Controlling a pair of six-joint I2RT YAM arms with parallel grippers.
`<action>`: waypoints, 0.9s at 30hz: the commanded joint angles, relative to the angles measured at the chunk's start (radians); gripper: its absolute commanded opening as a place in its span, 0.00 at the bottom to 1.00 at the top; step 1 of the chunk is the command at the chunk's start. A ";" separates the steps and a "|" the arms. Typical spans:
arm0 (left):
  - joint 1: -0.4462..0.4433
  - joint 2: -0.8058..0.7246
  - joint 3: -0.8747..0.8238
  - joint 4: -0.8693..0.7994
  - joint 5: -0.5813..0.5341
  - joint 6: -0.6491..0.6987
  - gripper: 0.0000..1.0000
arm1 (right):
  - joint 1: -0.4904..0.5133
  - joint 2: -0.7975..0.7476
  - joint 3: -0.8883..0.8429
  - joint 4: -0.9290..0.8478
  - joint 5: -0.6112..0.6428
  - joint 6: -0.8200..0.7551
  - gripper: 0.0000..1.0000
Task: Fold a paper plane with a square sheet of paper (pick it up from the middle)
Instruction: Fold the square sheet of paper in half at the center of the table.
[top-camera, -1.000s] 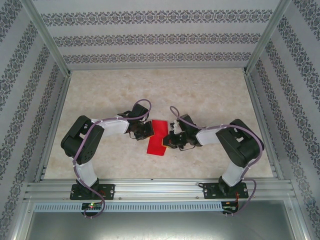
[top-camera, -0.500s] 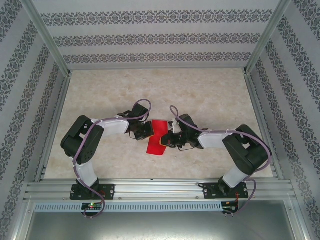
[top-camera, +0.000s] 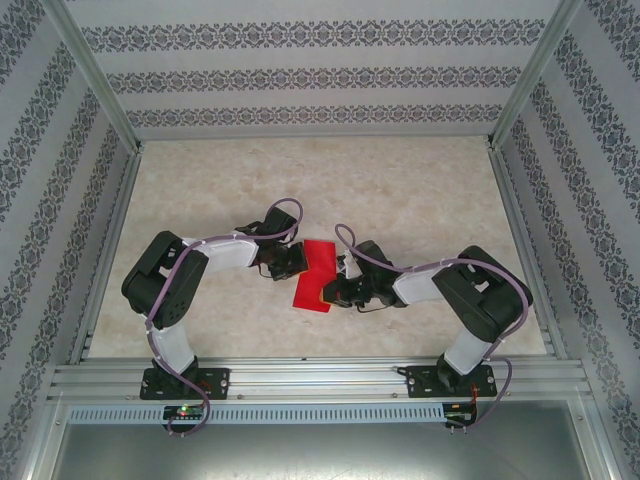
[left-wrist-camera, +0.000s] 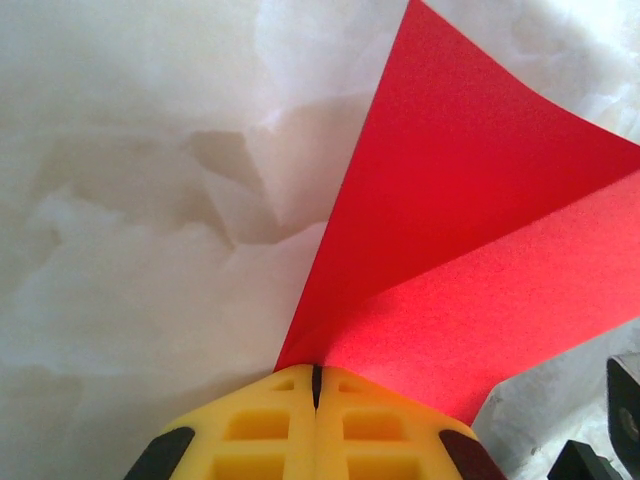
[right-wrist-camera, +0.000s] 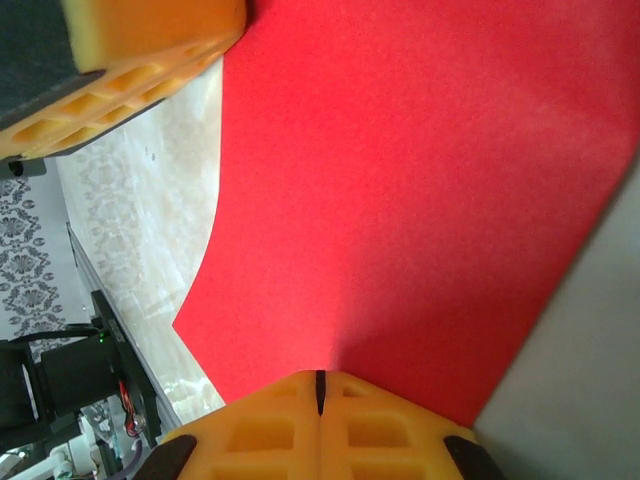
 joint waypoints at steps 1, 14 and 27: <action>-0.008 0.015 -0.024 -0.077 -0.041 0.019 0.00 | 0.018 -0.077 -0.017 -0.004 0.007 -0.001 0.00; -0.008 0.014 -0.023 -0.078 -0.041 0.018 0.00 | 0.073 0.053 -0.082 0.087 0.011 0.018 0.00; -0.008 0.011 -0.025 -0.082 -0.043 0.020 0.00 | 0.073 -0.101 -0.031 0.002 0.033 -0.010 0.00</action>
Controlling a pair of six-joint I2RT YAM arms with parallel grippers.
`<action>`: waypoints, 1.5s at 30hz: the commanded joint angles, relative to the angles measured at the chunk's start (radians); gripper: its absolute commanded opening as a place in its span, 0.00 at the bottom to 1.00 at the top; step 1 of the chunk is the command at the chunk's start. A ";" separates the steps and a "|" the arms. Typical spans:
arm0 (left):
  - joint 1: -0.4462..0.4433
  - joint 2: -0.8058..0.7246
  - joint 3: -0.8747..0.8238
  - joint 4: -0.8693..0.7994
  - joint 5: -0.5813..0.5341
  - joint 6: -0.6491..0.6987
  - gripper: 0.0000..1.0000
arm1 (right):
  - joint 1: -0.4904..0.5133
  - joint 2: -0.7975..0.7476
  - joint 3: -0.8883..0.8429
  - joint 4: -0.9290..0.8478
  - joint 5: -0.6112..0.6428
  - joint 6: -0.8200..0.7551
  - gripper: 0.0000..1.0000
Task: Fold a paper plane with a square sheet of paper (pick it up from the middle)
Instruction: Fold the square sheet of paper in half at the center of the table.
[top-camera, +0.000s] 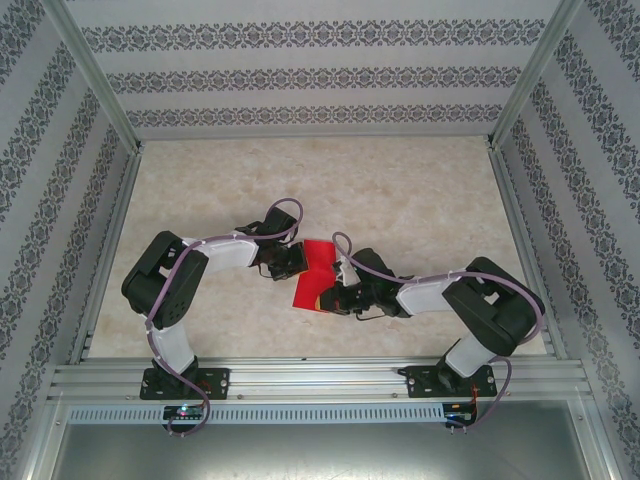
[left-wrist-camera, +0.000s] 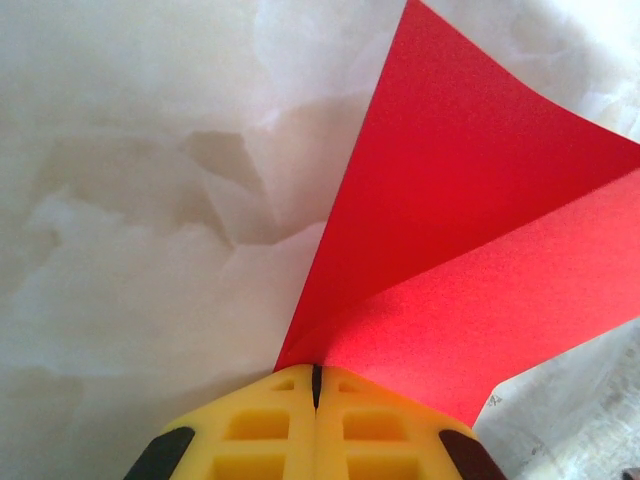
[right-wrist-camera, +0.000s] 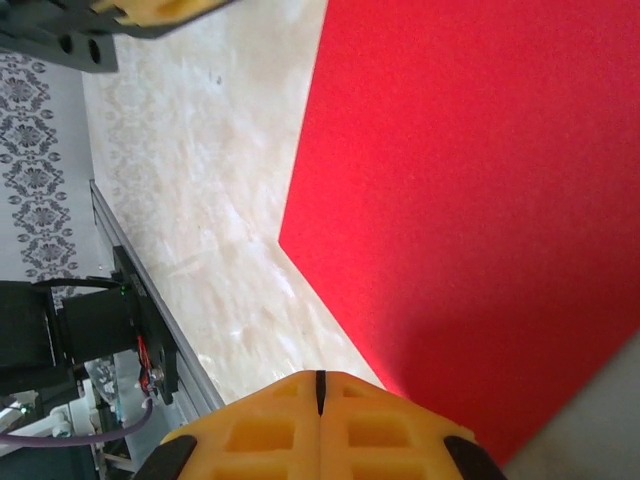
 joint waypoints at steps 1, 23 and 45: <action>-0.008 0.012 -0.026 -0.081 -0.043 0.014 0.00 | 0.003 -0.009 0.031 -0.070 0.030 -0.038 0.00; -0.008 0.010 -0.023 -0.089 -0.047 0.022 0.00 | -0.195 0.035 0.228 -0.131 -0.037 -0.105 0.00; -0.008 0.012 -0.027 -0.093 -0.054 0.025 0.00 | -0.235 0.245 0.135 -0.068 0.003 -0.143 0.01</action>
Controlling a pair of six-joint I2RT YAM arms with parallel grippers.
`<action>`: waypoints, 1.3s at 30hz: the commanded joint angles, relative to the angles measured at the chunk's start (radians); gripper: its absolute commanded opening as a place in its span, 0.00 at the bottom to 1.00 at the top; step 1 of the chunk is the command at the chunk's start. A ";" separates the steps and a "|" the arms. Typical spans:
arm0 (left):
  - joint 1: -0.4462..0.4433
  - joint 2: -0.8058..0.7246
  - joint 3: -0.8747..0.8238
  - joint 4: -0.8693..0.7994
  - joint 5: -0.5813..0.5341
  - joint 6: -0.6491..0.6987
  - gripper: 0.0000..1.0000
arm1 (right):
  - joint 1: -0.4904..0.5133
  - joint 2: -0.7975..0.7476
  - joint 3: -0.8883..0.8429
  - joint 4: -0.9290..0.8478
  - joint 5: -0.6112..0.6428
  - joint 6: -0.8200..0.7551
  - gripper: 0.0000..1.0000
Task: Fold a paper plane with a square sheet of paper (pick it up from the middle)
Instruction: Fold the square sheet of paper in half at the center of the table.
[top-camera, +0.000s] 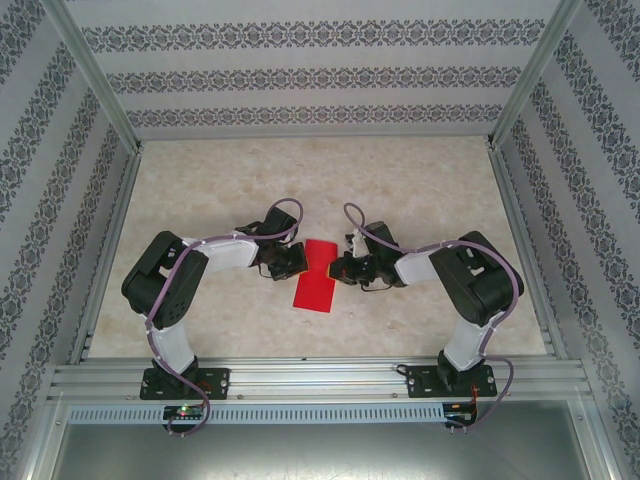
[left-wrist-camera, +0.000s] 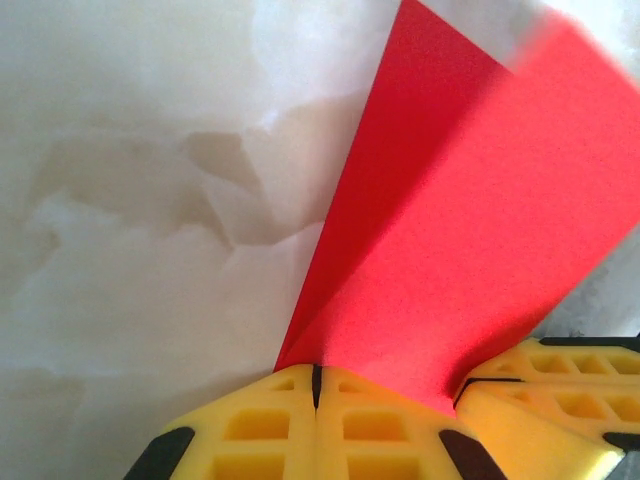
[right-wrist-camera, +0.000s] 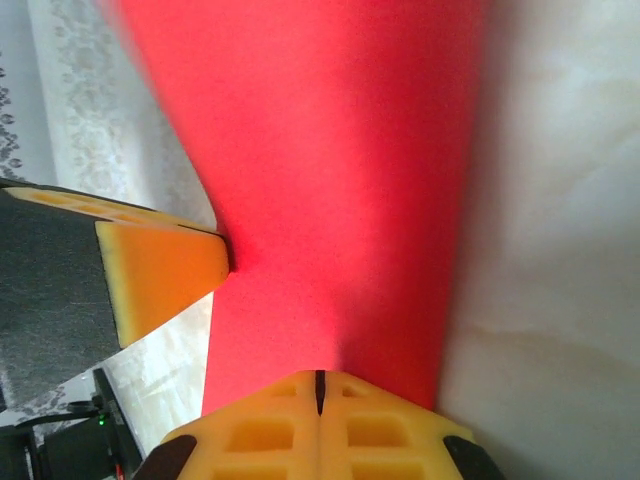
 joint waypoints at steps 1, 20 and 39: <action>-0.008 0.013 -0.027 -0.093 -0.053 0.020 0.00 | -0.004 0.036 -0.041 -0.010 0.020 -0.018 0.01; -0.008 0.010 -0.026 -0.101 -0.060 0.020 0.00 | -0.029 0.058 0.064 -0.044 0.018 -0.031 0.01; -0.009 0.014 -0.020 -0.124 -0.072 0.022 0.00 | -0.053 0.045 0.192 -0.133 -0.009 -0.052 0.03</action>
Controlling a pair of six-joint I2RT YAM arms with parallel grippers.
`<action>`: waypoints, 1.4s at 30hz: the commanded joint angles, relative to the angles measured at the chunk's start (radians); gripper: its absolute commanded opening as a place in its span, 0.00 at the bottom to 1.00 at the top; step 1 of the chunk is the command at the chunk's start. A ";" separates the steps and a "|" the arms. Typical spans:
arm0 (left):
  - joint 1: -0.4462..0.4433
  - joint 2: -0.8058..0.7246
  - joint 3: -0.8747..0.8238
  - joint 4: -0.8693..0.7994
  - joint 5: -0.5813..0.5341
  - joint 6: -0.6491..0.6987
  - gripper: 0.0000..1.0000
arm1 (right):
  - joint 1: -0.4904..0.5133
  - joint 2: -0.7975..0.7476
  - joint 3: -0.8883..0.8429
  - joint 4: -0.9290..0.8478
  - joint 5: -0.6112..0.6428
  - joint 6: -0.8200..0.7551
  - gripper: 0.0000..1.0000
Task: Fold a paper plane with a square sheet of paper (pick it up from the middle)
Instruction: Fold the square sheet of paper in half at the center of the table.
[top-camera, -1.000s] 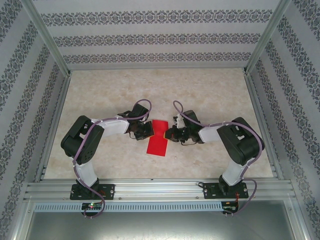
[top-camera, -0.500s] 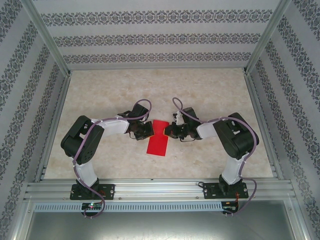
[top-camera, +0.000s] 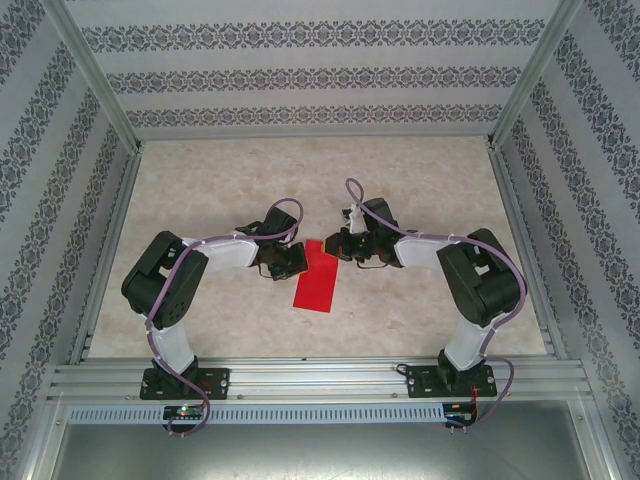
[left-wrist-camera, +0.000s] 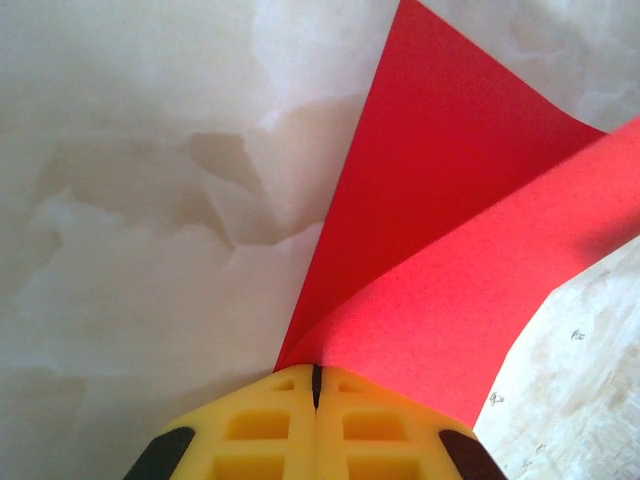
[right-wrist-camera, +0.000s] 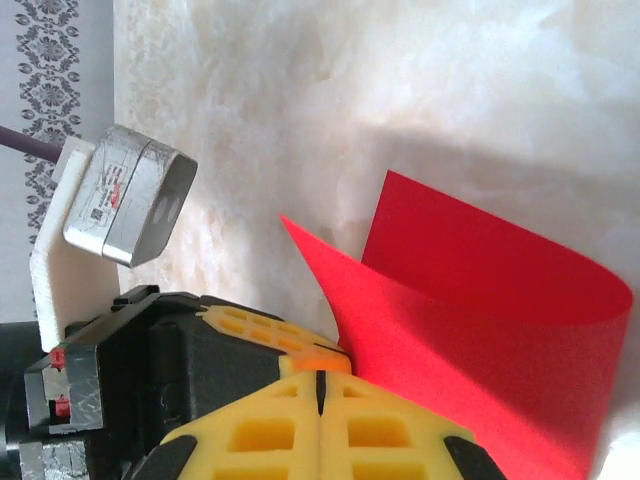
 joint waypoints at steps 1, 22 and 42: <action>-0.008 0.013 -0.023 -0.121 -0.070 0.020 0.00 | -0.014 0.070 -0.002 -0.014 0.003 -0.019 0.03; -0.008 0.006 -0.050 -0.091 -0.061 0.022 0.00 | -0.039 0.071 0.048 -0.041 0.021 -0.005 0.03; -0.008 0.000 -0.046 -0.104 -0.074 0.024 0.00 | -0.079 0.077 0.124 -0.122 0.009 -0.021 0.04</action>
